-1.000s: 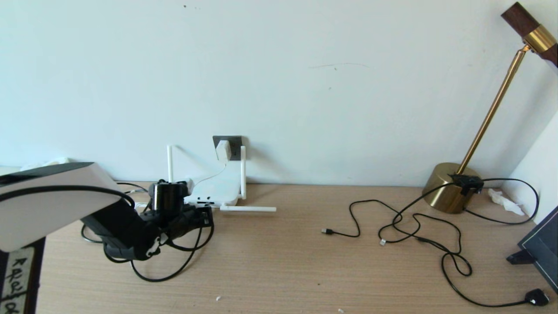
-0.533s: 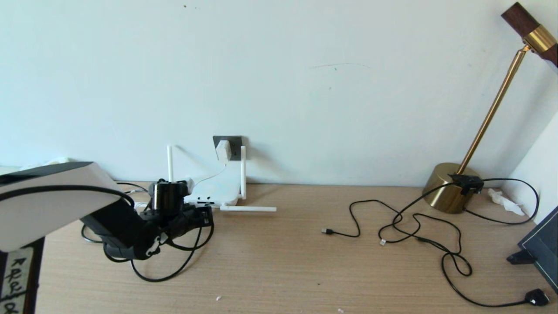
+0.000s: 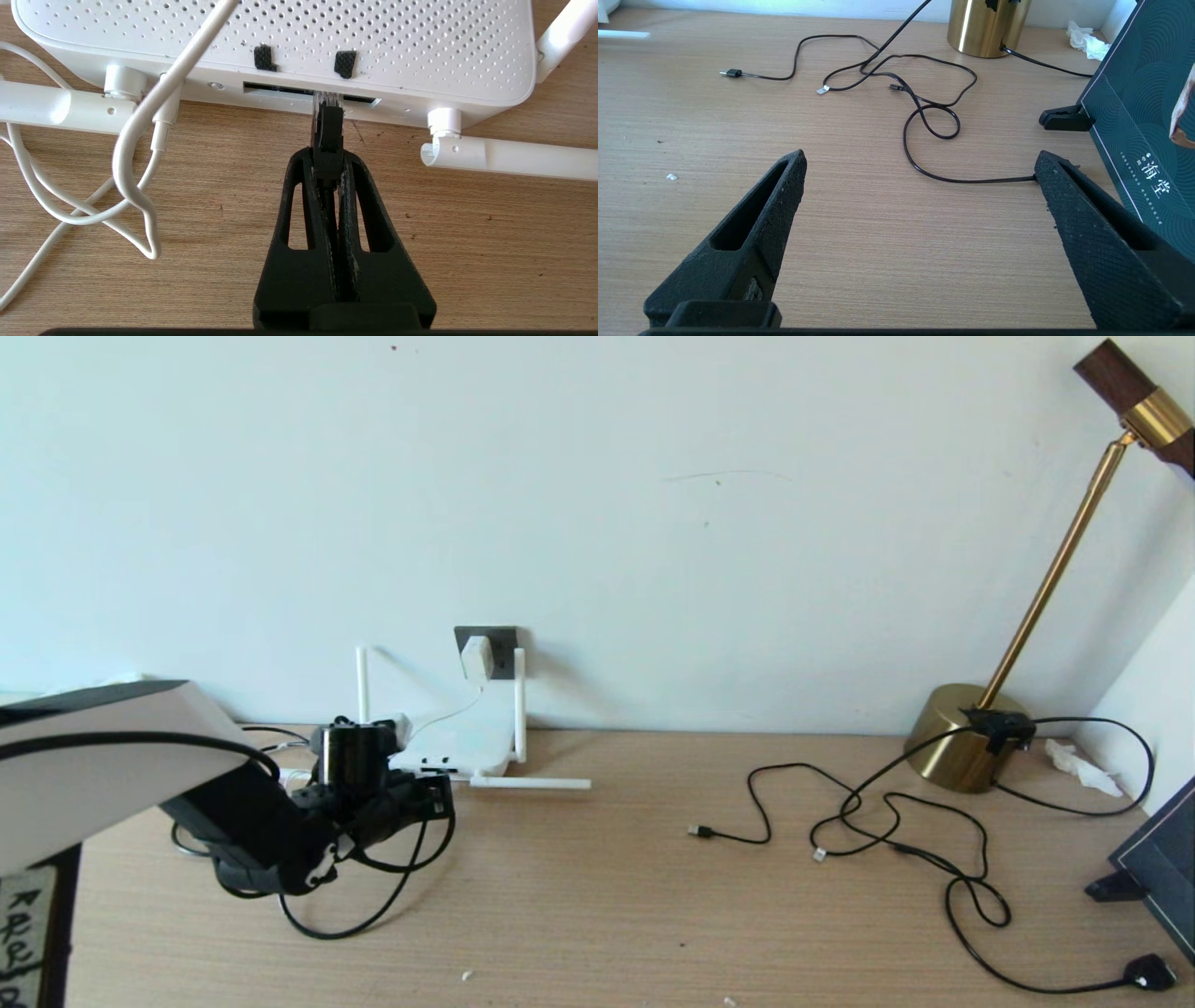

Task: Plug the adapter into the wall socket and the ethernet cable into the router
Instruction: Plug cable into router interface

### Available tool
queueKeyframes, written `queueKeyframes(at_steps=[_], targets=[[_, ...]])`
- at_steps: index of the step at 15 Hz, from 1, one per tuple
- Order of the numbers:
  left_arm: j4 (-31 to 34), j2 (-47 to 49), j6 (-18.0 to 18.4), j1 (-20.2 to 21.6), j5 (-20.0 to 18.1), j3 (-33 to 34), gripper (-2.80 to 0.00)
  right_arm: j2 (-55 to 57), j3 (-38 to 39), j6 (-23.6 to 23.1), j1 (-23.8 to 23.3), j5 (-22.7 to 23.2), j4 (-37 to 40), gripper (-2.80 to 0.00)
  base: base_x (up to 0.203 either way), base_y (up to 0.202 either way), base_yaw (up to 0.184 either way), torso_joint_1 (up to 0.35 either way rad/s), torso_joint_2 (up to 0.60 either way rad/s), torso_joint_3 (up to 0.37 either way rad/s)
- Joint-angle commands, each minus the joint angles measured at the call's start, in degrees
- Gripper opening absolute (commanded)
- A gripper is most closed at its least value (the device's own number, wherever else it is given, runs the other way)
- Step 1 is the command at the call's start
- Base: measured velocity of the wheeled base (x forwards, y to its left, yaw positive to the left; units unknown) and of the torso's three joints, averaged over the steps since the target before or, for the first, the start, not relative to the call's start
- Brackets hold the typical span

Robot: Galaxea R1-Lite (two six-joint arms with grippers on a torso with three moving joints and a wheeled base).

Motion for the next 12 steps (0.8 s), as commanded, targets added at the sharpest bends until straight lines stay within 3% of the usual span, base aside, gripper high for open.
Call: queueKeyframes(at_steps=[1, 12], targets=[[0.25, -0.55, -0.05, -0.01, 0.06, 0.51, -2.8, 0.07, -0.02, 0.03, 0.02, -0.01, 0.05, 0.0, 0.0, 0.0, 0.0, 0.0, 0.0, 0.0], [-0.28, -2.26, 0.03, 0.16, 0.06, 2.99, -2.8, 0.07, 0.06, 0.03, 0.02, -0.01, 0.05, 0.0, 0.0, 0.0, 0.0, 0.0, 0.0, 0.0]])
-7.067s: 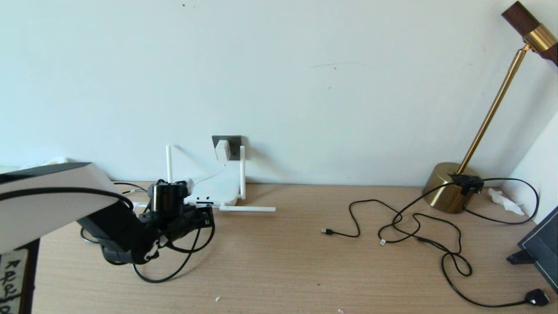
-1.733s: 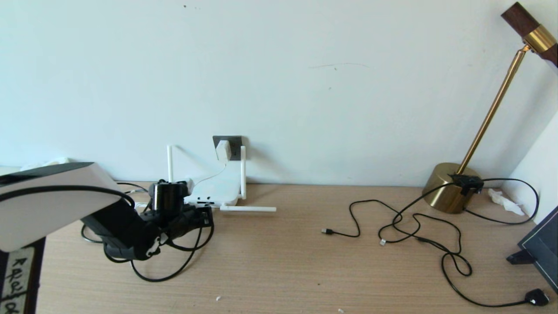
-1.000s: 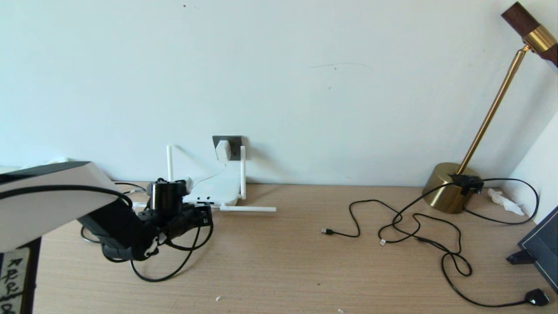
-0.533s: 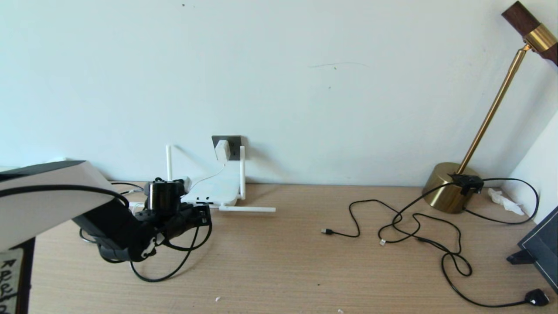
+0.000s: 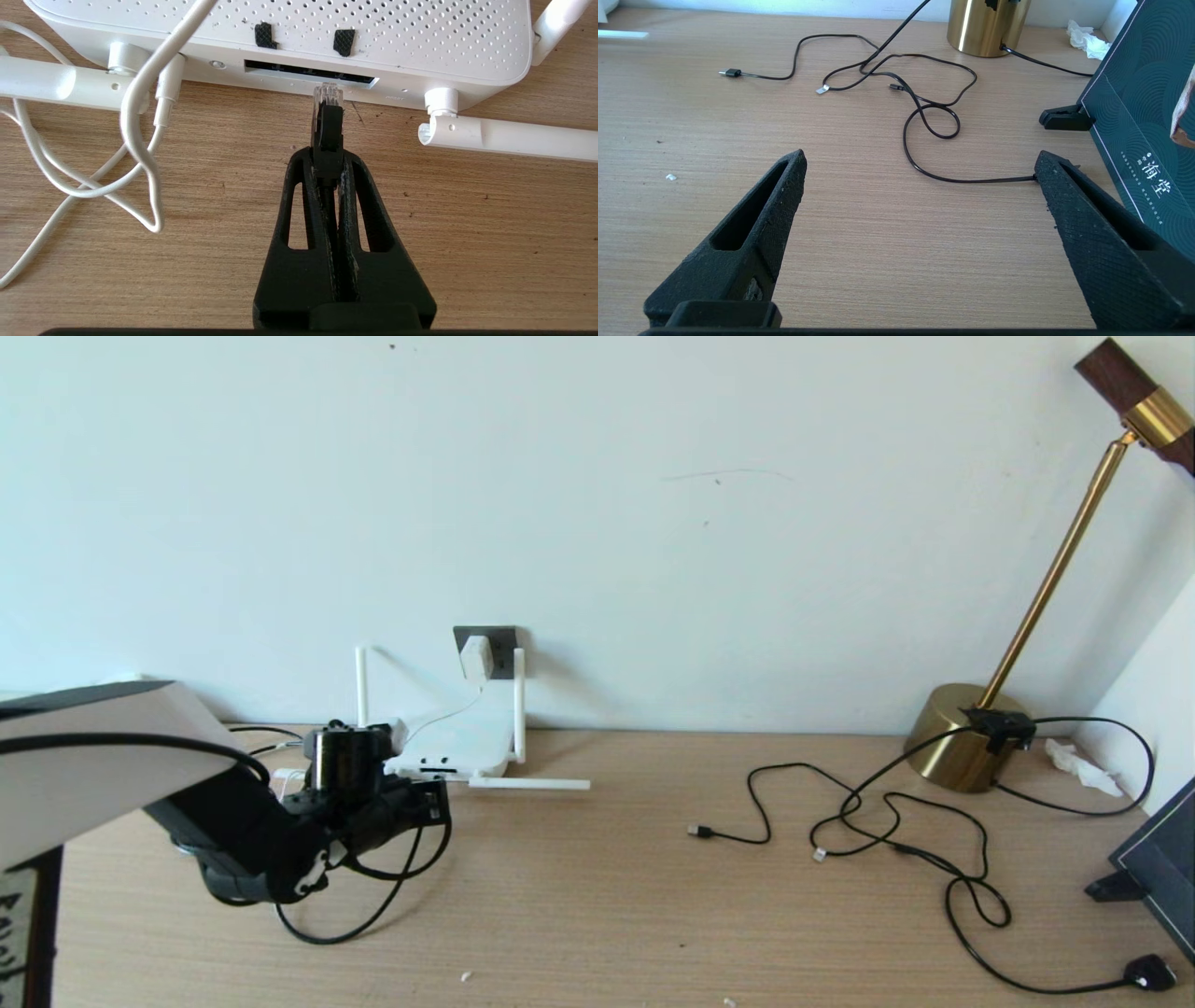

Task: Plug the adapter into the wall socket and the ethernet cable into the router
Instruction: Plug cable into router interface

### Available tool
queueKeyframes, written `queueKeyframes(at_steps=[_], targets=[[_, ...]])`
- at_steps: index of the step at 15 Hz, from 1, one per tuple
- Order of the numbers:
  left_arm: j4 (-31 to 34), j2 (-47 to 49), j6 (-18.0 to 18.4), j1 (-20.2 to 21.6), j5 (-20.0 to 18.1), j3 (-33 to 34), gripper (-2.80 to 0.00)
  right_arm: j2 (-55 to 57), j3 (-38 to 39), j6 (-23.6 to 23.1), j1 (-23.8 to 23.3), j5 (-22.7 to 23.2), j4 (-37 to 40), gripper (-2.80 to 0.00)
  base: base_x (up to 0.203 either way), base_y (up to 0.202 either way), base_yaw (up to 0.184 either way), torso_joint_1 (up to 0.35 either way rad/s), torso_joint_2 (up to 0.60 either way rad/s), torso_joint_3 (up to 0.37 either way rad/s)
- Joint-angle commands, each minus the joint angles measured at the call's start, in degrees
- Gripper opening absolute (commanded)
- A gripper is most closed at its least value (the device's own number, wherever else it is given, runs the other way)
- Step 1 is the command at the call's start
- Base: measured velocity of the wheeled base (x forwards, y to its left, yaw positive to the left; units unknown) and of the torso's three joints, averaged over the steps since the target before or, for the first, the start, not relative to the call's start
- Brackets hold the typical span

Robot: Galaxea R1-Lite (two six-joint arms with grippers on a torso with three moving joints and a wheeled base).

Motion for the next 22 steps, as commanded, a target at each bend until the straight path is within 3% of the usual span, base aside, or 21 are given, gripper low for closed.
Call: queueKeyframes(at_steps=[1, 13, 22], targets=[[-0.23, -0.73, -0.05, 0.28, 0.03, 0.44, -2.8, 0.07, -0.02, -0.02, 0.02, 0.0, 0.04, 0.0, 0.0, 0.0, 0.0, 0.0, 0.0, 0.0], [-0.23, -1.08, 1.35, 3.72, -1.52, 1.32, -2.8, 0.07, -0.06, -0.02, 0.02, 0.0, 0.04, 0.0, 0.0, 0.0, 0.0, 0.0, 0.0, 0.0], [-0.23, -0.35, 1.41, 3.28, -1.81, 0.71, -2.8, 0.07, 0.01, -0.02, 0.02, 0.0, 0.04, 0.0, 0.0, 0.0, 0.0, 0.0, 0.0, 0.0]])
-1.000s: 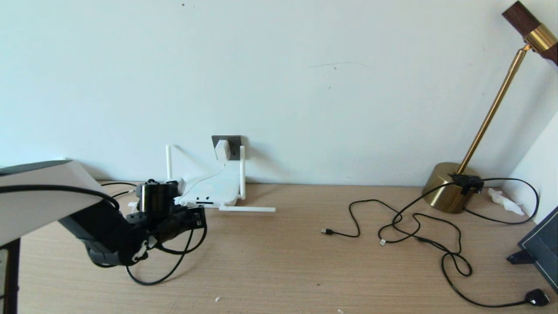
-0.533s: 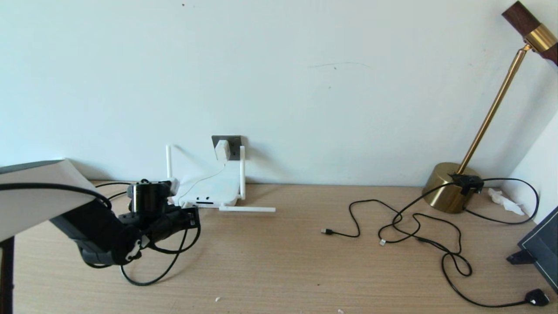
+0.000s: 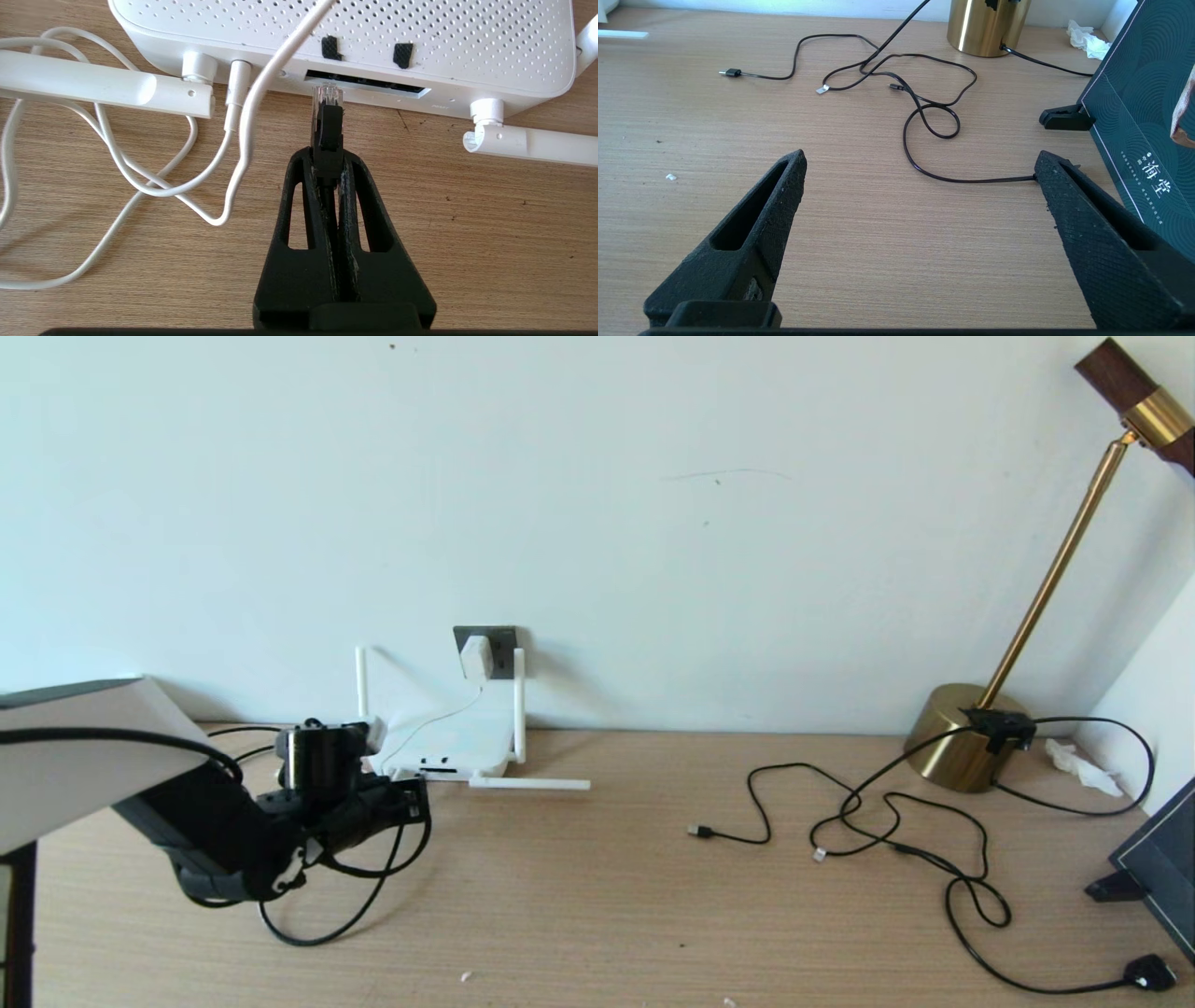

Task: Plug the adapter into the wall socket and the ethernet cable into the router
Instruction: Plug cable into router interface

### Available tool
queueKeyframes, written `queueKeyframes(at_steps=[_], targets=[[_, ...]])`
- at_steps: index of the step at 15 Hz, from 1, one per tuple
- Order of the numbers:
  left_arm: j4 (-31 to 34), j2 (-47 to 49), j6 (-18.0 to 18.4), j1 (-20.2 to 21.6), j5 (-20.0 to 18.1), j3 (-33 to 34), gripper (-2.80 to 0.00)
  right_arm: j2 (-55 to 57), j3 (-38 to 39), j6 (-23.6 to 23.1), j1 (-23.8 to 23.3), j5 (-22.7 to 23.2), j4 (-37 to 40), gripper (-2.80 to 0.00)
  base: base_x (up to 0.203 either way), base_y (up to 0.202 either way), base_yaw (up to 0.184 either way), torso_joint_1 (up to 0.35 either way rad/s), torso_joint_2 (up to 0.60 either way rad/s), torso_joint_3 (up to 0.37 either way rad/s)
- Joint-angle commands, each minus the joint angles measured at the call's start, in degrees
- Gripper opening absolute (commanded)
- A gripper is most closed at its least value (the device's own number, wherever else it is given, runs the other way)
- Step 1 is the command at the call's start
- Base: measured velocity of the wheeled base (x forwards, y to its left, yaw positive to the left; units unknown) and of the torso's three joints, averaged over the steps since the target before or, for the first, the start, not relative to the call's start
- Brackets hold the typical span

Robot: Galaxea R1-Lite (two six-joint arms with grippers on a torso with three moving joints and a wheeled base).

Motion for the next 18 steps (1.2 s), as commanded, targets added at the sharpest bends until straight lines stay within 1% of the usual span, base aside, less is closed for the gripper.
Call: queueKeyframes(at_steps=[1, 18], targets=[[-0.22, 0.44, -0.03, -0.2, 0.03, 0.0, -2.8, 0.07, 0.01, -0.05, 0.02, 0.0, 0.03, 0.0, 0.0, 0.0, 0.0, 0.0, 0.0, 0.0], [0.16, 3.25, -0.03, -0.13, 0.12, -3.25, -2.8, 0.07, -0.03, -0.11, 0.02, 0.0, 0.03, 0.0, 0.0, 0.0, 0.0, 0.0, 0.0, 0.0]])
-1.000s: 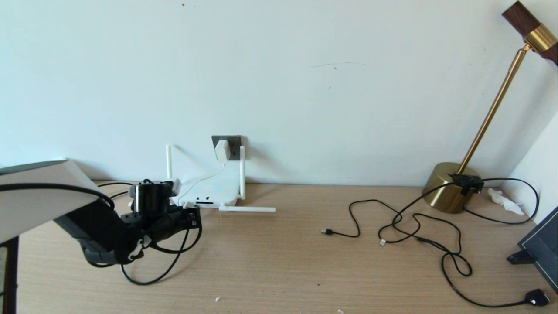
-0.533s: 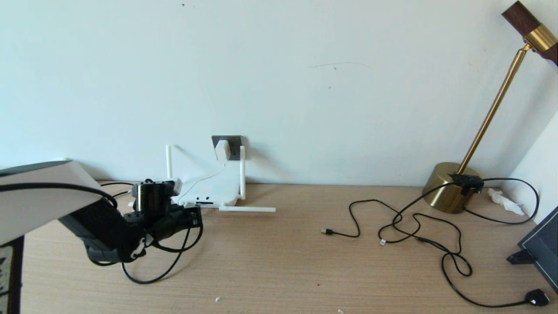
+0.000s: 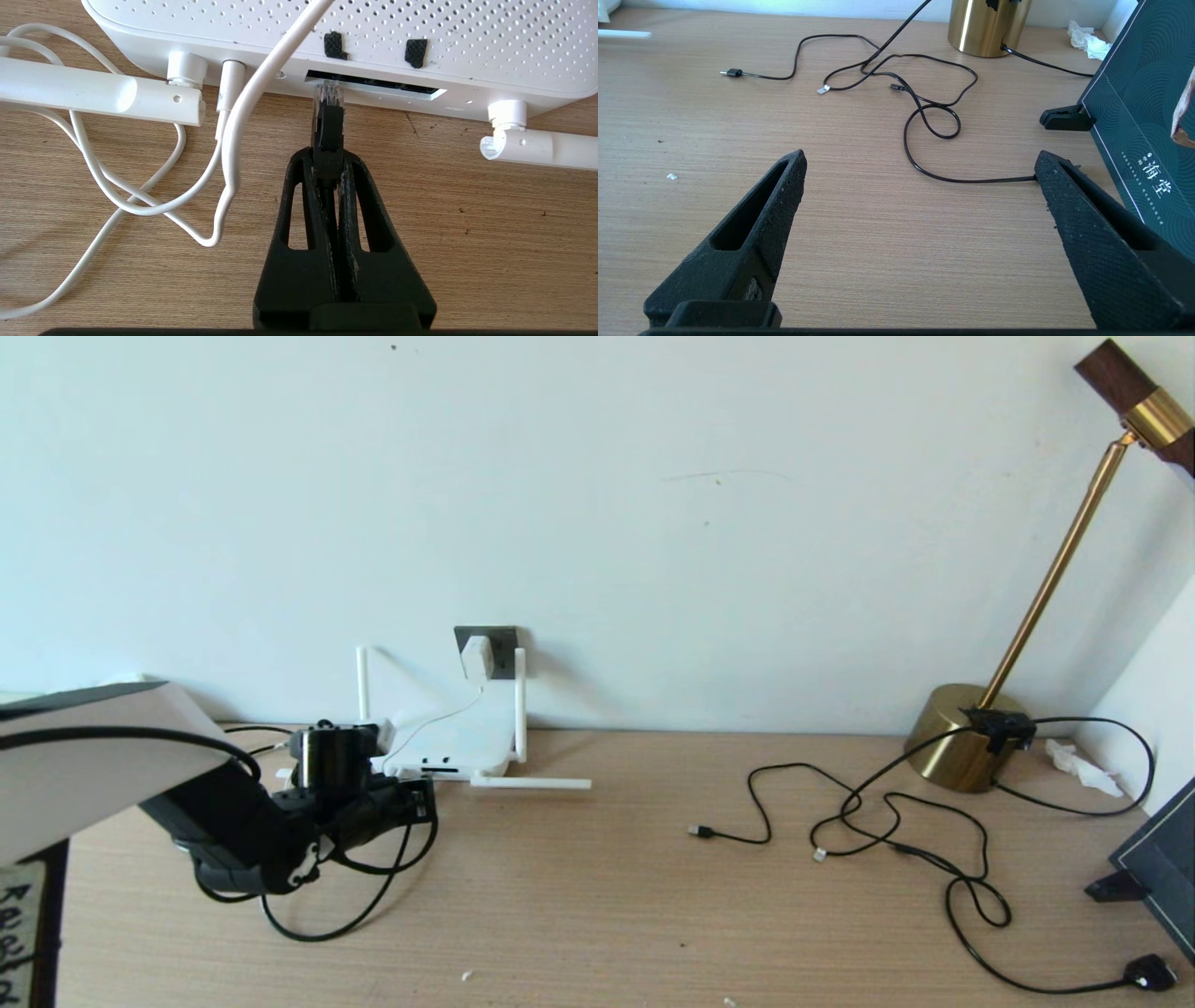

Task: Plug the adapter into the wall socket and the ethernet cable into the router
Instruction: Plug cable into router interface

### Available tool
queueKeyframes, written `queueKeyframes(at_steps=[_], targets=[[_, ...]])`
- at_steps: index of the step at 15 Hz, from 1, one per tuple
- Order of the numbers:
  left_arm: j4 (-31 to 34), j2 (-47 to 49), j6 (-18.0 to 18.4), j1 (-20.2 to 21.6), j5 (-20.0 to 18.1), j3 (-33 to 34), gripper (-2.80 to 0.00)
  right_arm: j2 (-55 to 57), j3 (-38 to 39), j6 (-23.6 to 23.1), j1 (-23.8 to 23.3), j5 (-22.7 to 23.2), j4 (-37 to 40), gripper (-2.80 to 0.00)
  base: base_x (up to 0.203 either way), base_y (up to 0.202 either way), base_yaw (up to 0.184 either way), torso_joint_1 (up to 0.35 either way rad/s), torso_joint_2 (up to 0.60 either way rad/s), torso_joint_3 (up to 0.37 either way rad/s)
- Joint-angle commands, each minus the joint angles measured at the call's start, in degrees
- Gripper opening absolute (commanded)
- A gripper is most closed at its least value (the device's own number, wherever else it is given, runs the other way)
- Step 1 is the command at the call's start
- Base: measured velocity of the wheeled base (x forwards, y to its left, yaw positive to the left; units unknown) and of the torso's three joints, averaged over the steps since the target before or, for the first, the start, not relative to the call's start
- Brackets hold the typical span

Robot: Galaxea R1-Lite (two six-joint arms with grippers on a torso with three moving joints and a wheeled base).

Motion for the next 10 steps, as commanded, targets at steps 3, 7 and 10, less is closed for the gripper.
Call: queueKeyframes(at_steps=[3, 7, 10], targets=[[-0.59, 0.1, -0.04, 0.01, 0.02, 0.07, -2.8, 0.07, 0.0, -0.02, 0.02, 0.0, 0.05, 0.0, 0.0, 0.0, 0.0, 0.0, 0.0, 0.0], [-0.59, -0.43, -0.04, -0.05, 0.04, 0.27, -2.8, 0.07, -0.08, -0.02, 0.02, 0.0, 0.05, 0.0, 0.0, 0.0, 0.0, 0.0, 0.0, 0.0], [-0.59, -0.69, -0.04, 0.02, 0.04, 0.36, -2.8, 0.07, 0.01, -0.02, 0.02, 0.0, 0.05, 0.0, 0.0, 0.0, 0.0, 0.0, 0.0, 0.0]])
